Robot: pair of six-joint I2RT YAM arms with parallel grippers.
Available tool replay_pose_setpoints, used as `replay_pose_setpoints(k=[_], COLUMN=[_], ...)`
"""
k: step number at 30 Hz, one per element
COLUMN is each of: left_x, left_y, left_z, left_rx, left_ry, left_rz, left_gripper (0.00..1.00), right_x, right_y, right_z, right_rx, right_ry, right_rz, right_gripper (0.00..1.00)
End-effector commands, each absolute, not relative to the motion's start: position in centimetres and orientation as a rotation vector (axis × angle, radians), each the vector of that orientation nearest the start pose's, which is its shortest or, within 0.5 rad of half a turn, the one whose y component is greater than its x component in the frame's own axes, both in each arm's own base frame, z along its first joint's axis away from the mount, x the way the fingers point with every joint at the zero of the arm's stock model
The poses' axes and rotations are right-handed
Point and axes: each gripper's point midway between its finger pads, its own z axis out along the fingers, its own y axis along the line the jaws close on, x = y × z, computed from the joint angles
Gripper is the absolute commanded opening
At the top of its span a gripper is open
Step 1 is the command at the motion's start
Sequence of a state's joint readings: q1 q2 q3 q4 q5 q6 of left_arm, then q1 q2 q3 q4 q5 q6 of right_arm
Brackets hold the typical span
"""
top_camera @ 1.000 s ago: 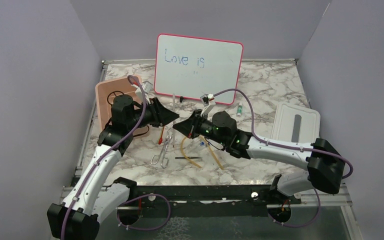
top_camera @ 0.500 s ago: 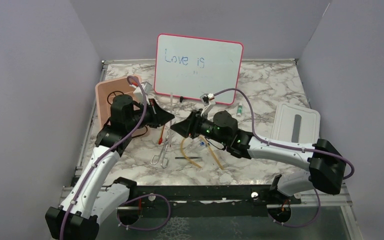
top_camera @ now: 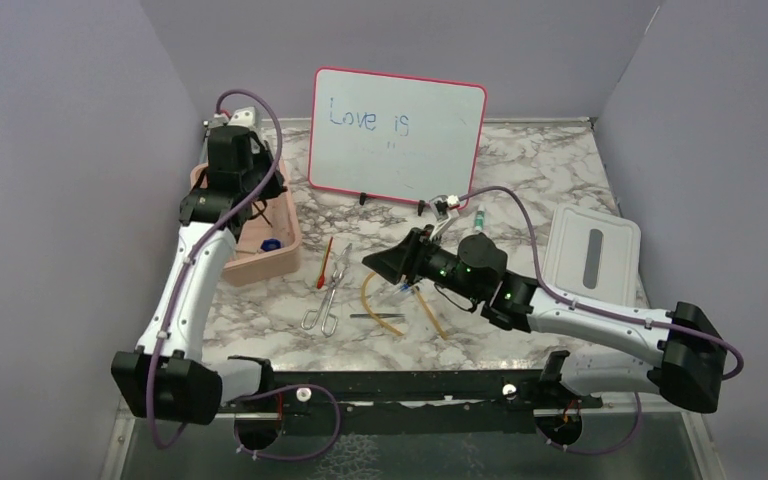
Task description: Organize the chemistry lab equipment
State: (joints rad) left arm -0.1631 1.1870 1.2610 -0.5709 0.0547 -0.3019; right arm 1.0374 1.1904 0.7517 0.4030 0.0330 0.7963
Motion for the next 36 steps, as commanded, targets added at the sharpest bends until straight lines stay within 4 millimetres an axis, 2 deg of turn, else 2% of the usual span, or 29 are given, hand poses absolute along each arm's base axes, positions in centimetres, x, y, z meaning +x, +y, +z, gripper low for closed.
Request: replay_pose_setpoints(k=[1, 8, 10, 12, 16, 19, 23, 26, 29, 32, 36], left_x=[37.1, 40.4, 41.1, 41.5, 42.1, 42.7, 43.1, 43.1, 42.9, 42.2, 40.6], left_y=[-1.2, -0.9, -1.4, -0.5, 0.0, -0.2, -1.1, -1.5, -1.4, -1.4, -2.0], left_z=[26.7, 19.6, 17.8, 16.0, 13.3, 12.4, 12.1, 12.8, 14.2, 15.9, 19.8], left_rx=[-0.279, -0.331, -0.344, -0.399, -0.449, -0.466, -0.44, -0.421, -0.411, -0.372, -0.299], left_ry=[2.135, 2.3, 2.332, 2.354, 2.387, 2.389, 2.399, 2.388, 2.36, 2.346, 2.283], left_rz=[-0.049, -0.094, -0.138, -0.14, -0.151, -0.205, -0.28, -0.307, -0.307, -0.295, -0.291], left_gripper=[0.0, 0.0, 0.0, 0.0, 0.04, 0.08, 0.16, 0.24, 0.31, 0.33, 0.33], right_x=[19.4, 19.1, 19.0, 18.8, 18.7, 18.7, 18.7, 18.8, 18.8, 19.0, 19.1], right_y=[35.9, 35.4, 35.3, 35.2, 35.0, 34.9, 34.8, 34.7, 34.6, 34.3, 34.1], right_z=[25.7, 25.0, 24.8, 24.8, 24.7, 24.7, 24.8, 24.8, 24.9, 24.9, 24.7], right_rx=[-0.127, -0.115, -0.11, -0.111, -0.105, -0.103, -0.101, -0.098, -0.097, -0.091, -0.083], right_ry=[1.821, 1.846, 1.852, 1.853, 1.853, 1.852, 1.846, 1.843, 1.843, 1.843, 1.846], right_rz=[1.32, 1.312, 1.315, 1.32, 1.326, 1.324, 1.322, 1.318, 1.31, 1.297, 1.284], right_gripper=[0.51, 0.51, 0.51, 0.51, 0.51, 0.51, 0.51, 0.51, 0.51, 0.51, 0.51])
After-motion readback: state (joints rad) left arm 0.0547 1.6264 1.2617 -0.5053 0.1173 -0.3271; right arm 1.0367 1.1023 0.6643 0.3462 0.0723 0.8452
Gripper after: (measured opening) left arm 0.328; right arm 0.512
